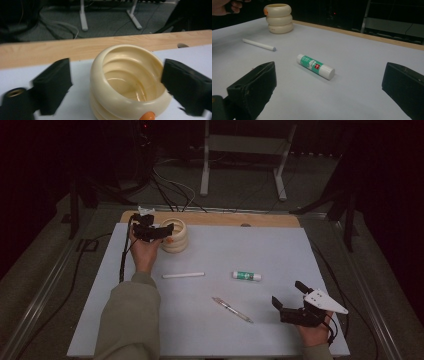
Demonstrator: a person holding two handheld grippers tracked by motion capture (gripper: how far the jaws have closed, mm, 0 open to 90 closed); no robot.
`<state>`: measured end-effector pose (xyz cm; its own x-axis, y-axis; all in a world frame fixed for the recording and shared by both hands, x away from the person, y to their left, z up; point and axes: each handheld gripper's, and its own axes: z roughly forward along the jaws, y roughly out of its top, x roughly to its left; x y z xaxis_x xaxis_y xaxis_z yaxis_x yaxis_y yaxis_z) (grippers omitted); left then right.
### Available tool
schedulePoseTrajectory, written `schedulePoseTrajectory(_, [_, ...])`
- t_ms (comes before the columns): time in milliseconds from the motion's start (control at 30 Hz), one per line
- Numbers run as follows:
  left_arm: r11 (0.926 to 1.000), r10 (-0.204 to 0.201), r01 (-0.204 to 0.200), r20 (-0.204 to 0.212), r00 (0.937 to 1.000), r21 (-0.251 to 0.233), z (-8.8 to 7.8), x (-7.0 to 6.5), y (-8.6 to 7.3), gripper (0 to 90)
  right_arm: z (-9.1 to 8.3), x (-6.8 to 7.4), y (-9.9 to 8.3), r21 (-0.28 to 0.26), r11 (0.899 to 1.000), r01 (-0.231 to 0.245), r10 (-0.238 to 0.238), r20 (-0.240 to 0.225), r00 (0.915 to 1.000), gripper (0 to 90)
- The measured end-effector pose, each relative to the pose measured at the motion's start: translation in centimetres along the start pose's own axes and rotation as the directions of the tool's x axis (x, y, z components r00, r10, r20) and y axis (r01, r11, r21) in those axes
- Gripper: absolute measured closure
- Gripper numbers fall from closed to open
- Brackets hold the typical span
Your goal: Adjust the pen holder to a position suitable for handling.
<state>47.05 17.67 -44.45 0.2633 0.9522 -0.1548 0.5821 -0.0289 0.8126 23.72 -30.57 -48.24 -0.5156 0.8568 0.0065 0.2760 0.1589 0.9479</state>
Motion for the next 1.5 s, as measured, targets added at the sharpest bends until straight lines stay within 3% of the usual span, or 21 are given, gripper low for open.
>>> schedulePoseTrajectory(33, [0.9992,-0.013,0.014,-0.032,0.9994,0.038,0.6,-0.2,-0.2,19.1,0.0,0.0,0.0,-0.001,1.0,0.0,0.0,0.001,1.0,0.2])
schedulePoseTrajectory(67, [0.9992,-0.013,0.014,-0.032,0.9994,0.038,0.6,-0.2,-0.2,25.3,-0.1,0.0,0.0,-0.003,1.0,-0.003,0.003,0.001,1.0,0.2])
schedulePoseTrajectory(100, [0.9957,-0.014,0.017,-0.033,0.9994,0.091,1.3,-0.3,-0.7,33.7,-0.1,0.0,0.0,-0.005,1.0,-0.005,0.005,0.002,1.0,0.2])
schedulePoseTrajectory(133, [0.9946,-0.02,0.026,-0.063,0.9978,0.101,1.5,-0.4,-0.9,41.4,-0.1,0.0,0.0,-0.005,1.0,-0.004,0.004,0.001,1.0,0.2])
schedulePoseTrajectory(167, [0.9946,-0.02,0.026,-0.063,0.9978,0.101,1.5,-0.4,-0.9,47.8,-0.1,0.0,0.0,-0.005,1.0,-0.004,0.004,0.001,1.0,0.2])
schedulePoseTrajectory(200, [0.9926,-0.037,0.049,-0.106,0.9937,0.111,1.6,-0.4,-1.0,56.0,-0.1,0.0,0.1,-0.006,1.0,-0.004,0.004,0.001,1.0,0.2])
schedulePoseTrajectory(267, [0.9914,-0.03,0.045,-0.122,0.9921,0.123,1.7,-0.6,-1.0,71.6,-0.1,0.0,0.1,-0.006,1.0,-0.004,0.004,0.002,1.0,0.2])
schedulePoseTrajectory(300, [0.991,-0.025,0.041,-0.121,0.9923,0.128,1.7,-0.7,-1.0,74.8,-0.1,0.0,0.1,-0.006,1.0,-0.004,0.004,0.001,1.0,0.2])
schedulePoseTrajectory(367, [0.9907,0.006,0.012,-0.134,0.9909,0.135,1.8,-1.1,-1.1,76.6,-0.1,0.0,0.1,-0.009,1.0,-0.004,0.004,0.001,1.0,0.2])
schedulePoseTrajectory(533, [0.9914,-0.005,0.022,-0.129,0.9917,0.129,1.7,-1.2,-1.2,77.5,-0.2,-0.1,0.1,-0.012,1.0,-0.005,0.005,0.003,1.0,0.2])
schedulePoseTrajectory(700, [0.9934,0.013,-0.004,-0.079,0.9968,0.115,1.2,-1.5,-0.9,77.5,-0.2,-0.1,0.1,-0.011,1.0,-0.006,0.006,0.005,1.0,0.2])
schedulePoseTrajectory(1000, [0.9953,0.045,-0.044,-0.008,0.999,0.086,-0.1,-2.6,-0.6,77.4,-0.2,0.0,0.1,-0.011,1.0,-0.005,0.005,0.007,1.0,0.2])
schedulePoseTrajectory(1233, [0.9935,0.092,-0.096,0.064,0.9937,0.061,-1.5,-4.3,-0.3,77.4,-0.1,0.1,0.1,-0.01,1.0,-0.001,0.001,0.007,1.0,0.2])
schedulePoseTrajectory(1433, [0.9886,0.128,-0.134,0.094,0.9874,0.068,-1.8,-5.2,-0.4,77.3,-0.1,0.1,0.1,-0.009,1.0,-0.001,0.001,0.007,1.0,0.2])
schedulePoseTrajectory(1467, [0.9841,0.154,-0.163,0.124,0.9802,0.069,-2.1,-6.0,-0.5,77.3,0.0,0.2,0.1,-0.008,1.0,0.001,-0.001,0.005,1.0,0.2])
schedulePoseTrajectory(1500, [0.9828,0.161,-0.171,0.138,0.9772,0.068,-2.2,-6.3,-0.5,77.3,0.0,0.2,0.1,-0.008,1.0,0.002,-0.002,0.005,1.0,0.2])
